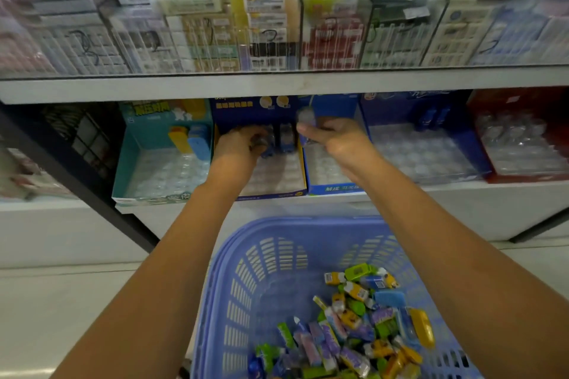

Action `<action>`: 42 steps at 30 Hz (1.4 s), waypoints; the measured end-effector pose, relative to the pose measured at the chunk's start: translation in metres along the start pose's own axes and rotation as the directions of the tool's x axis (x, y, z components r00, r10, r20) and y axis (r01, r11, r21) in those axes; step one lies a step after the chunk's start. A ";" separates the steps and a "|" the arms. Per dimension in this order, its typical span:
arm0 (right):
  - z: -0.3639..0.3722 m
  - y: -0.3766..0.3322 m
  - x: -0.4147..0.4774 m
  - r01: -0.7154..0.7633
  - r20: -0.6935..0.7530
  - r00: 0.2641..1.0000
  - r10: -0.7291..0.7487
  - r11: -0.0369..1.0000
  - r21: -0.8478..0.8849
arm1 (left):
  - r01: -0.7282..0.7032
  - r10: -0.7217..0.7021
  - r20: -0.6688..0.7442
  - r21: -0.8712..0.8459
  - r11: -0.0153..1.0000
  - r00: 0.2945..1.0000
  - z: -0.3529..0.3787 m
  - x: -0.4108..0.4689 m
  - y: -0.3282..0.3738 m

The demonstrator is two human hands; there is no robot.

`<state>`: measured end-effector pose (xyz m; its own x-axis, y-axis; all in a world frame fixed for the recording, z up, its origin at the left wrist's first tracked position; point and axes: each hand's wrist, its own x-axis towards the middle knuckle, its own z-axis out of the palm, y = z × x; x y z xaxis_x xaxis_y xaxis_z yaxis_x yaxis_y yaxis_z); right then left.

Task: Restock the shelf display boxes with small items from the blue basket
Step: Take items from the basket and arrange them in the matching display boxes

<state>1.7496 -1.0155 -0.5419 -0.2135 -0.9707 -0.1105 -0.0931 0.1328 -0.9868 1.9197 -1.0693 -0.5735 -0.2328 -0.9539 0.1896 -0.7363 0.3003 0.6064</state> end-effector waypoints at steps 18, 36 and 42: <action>0.021 0.023 0.030 0.347 0.215 0.931 -0.293 0.536 -0.769 | -0.248 0.244 0.045 0.195 0.949 0.969 0.010 0.006 -0.008; -0.039 0.055 -0.078 0.238 0.169 0.970 -0.172 0.563 -0.791 | -0.172 0.158 -0.097 -0.159 0.972 0.983 0.044 -0.104 0.040; -0.087 0.168 -0.129 -0.085 0.025 0.840 0.542 0.176 -0.981 | 0.079 -0.021 0.642 -0.062 0.995 0.767 0.155 -0.176 0.019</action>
<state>1.6767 -0.8500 -0.6835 -0.2058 -0.7487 -0.6302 -0.9521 0.3019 -0.0478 1.8481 -0.8950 -0.7150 -0.5711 -0.7363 -0.3628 -0.7112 0.2232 0.6665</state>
